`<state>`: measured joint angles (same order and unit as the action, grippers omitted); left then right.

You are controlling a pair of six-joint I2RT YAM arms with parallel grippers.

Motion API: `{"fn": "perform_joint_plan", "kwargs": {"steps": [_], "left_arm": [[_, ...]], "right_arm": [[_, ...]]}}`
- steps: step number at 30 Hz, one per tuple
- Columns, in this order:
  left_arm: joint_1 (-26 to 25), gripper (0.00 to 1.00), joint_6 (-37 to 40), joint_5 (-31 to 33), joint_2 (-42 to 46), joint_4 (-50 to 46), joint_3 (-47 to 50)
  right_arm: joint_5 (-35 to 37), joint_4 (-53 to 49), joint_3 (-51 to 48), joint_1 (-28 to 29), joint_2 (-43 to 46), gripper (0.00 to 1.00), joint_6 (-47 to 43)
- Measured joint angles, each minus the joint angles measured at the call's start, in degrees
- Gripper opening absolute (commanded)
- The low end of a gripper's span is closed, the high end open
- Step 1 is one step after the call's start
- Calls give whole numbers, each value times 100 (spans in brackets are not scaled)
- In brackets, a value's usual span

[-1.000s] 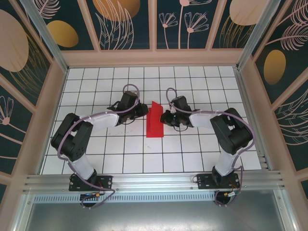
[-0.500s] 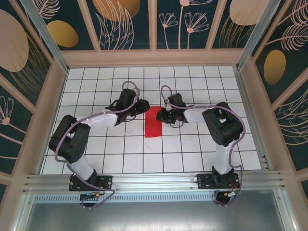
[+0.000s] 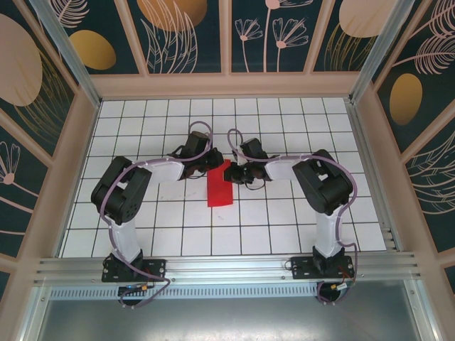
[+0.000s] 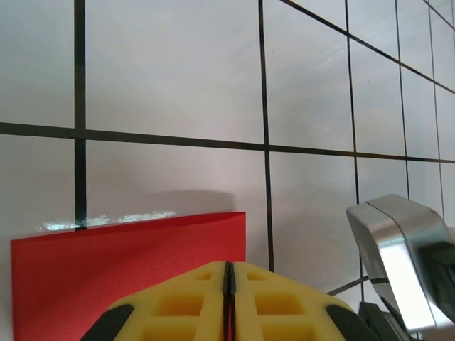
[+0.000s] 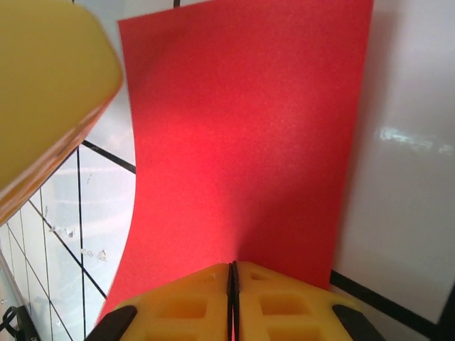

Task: Fold a paper plane with a square sheet of paper (pick it up from the middle)
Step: First fold in half a square sheet of paper at the center of the table, then fold the square sheet of paper in half at the center of the table.

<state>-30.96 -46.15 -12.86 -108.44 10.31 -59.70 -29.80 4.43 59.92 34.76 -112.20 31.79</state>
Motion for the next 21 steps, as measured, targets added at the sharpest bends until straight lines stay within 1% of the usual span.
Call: {"fn": "perform_joint_plan", "kwargs": {"steps": [4, 8, 17, 21], "left_arm": [[0, 10, 0, -55, -190, 7, -11], [0, 10, 2, -269, -251, 55, -11], [0, 10, -4, -772, -264, 452, -11], [0, 11, -22, -955, -433, 564, -76]], "right_arm": [[129, -175, -63, -17, 302, 13, 7], [291, -170, -140, -22, 470, 13, 127], [404, -164, -310, -26, 448, 13, 326], [400, -166, -310, -26, 326, 13, 326]]}}
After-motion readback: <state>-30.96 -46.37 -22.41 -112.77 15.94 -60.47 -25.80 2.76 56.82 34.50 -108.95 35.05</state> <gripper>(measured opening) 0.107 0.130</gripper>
